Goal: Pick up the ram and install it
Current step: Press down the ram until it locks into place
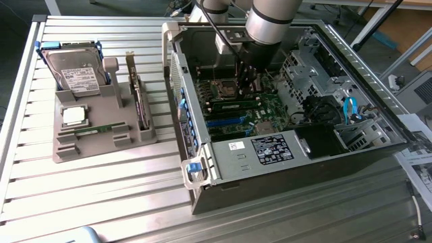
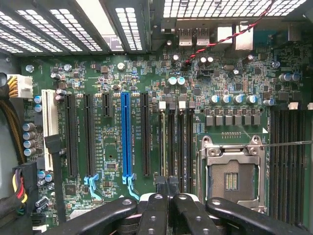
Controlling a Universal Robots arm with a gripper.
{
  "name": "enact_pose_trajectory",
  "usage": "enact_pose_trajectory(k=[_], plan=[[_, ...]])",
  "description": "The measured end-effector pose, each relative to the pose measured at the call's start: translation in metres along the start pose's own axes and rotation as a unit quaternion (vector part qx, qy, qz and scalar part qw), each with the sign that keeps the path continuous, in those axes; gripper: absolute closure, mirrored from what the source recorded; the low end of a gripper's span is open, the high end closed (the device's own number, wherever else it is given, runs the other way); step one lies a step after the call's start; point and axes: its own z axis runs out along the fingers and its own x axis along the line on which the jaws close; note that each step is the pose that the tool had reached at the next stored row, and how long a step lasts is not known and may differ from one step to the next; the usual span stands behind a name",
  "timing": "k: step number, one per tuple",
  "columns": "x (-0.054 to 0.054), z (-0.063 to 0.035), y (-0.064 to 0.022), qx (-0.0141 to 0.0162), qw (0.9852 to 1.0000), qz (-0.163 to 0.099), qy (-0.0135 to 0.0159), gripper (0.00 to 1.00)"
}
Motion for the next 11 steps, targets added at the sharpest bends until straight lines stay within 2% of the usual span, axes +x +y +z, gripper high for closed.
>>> enact_pose_trajectory(k=[11], plan=[[0.0007,0.0019,0.0009,0.0001,1.0000,0.000,0.0001,0.89]])
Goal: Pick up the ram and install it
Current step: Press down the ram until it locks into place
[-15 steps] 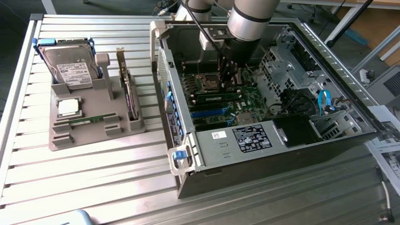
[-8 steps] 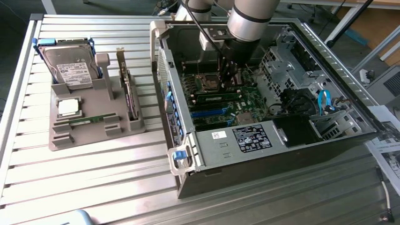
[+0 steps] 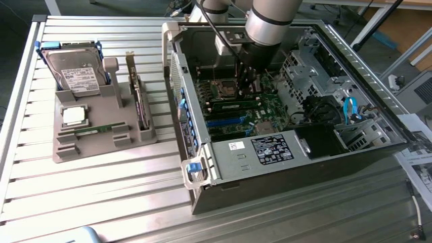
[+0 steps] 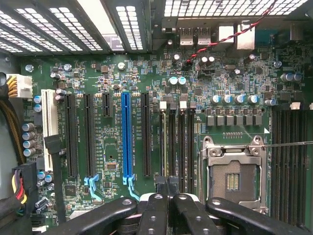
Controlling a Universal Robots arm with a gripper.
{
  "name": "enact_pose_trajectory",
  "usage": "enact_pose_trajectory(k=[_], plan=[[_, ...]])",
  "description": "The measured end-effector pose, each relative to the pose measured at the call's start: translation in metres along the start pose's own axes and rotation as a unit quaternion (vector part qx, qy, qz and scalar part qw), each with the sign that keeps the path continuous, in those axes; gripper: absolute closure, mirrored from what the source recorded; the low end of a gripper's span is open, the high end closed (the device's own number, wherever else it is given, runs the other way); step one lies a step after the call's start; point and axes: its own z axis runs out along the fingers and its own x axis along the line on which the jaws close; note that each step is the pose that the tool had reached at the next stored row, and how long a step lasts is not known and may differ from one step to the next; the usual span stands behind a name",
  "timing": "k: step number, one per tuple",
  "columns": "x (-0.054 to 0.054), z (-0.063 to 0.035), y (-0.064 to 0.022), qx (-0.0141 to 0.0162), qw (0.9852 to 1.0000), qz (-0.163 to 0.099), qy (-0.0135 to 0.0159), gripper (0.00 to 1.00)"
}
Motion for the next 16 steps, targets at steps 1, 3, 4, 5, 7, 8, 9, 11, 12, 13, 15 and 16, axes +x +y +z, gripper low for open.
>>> enact_pose_trajectory(k=[1,3,4,5,7,8,9,11,12,13,15,16], plan=[[0.0000,0.0000,0.0009,0.0001,1.0000,0.000,0.0000,0.89],[0.0000,0.0000,0.0014,0.0002,1.0000,0.000,0.0000,0.89],[0.0001,0.0001,0.0014,0.0002,1.0000,0.000,0.0000,0.89],[0.0001,0.0007,0.0014,0.0002,1.0000,0.000,-0.0001,0.89],[0.0001,0.0021,0.0014,0.0003,1.0000,0.000,0.0000,0.89],[0.0001,0.0024,0.0014,0.0002,1.0000,0.000,0.0000,0.89],[0.0001,0.0024,0.0014,0.0002,1.0000,0.000,0.0001,0.89],[0.0001,0.0024,0.0014,0.0002,1.0000,0.000,0.0001,0.89],[0.0001,0.0029,0.0014,0.0003,1.0000,0.000,-0.0001,0.89],[0.0000,0.0036,0.0014,0.0003,1.0000,0.000,-0.0002,0.89],[0.0001,0.0059,0.0014,0.0002,1.0000,0.000,0.0000,0.89],[0.0001,0.0064,0.0014,0.0003,1.0000,0.000,0.0000,0.89]])
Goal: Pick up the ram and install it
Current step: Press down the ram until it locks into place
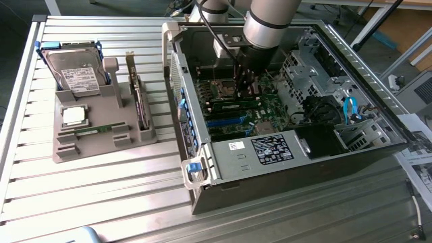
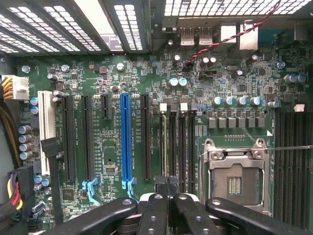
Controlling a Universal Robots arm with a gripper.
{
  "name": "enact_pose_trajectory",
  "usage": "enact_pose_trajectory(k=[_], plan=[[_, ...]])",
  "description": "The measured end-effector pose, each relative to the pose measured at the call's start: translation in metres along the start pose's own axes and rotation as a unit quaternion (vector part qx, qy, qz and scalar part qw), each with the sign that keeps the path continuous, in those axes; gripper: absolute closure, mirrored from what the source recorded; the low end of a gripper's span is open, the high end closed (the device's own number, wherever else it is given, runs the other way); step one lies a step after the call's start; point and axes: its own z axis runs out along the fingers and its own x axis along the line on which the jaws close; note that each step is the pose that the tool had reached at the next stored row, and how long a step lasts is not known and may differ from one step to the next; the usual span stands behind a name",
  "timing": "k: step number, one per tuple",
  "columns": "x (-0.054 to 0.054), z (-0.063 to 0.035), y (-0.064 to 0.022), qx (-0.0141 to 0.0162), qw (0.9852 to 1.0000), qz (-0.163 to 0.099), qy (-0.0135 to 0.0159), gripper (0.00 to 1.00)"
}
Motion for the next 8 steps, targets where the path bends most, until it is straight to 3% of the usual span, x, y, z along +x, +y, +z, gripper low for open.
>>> enact_pose_trajectory(k=[8], plan=[[0.0000,0.0017,0.0000,0.0000,1.0000,0.000,0.0001,0.89]])
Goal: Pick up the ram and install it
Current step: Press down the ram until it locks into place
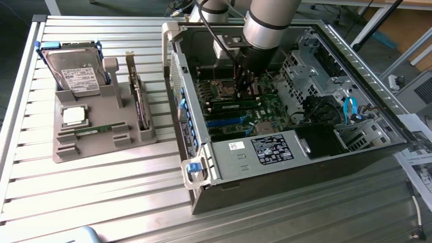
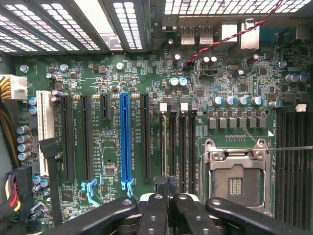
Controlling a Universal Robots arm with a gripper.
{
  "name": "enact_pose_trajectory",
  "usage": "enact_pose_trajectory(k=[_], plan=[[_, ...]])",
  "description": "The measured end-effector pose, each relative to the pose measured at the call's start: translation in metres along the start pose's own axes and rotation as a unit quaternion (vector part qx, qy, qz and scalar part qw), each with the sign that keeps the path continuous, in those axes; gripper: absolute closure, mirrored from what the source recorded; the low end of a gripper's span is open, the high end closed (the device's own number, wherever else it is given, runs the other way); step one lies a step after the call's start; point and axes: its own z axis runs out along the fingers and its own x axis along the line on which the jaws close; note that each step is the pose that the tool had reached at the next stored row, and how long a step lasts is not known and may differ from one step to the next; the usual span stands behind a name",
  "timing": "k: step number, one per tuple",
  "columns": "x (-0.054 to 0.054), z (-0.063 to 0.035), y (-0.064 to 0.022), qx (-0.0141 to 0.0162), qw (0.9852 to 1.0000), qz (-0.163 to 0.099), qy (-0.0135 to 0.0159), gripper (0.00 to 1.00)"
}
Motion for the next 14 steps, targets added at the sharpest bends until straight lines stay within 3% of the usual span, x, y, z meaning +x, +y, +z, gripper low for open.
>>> enact_pose_trajectory(k=[14], plan=[[0.0000,0.0059,-0.0001,0.0001,1.0000,0.000,-0.0002,0.89]])
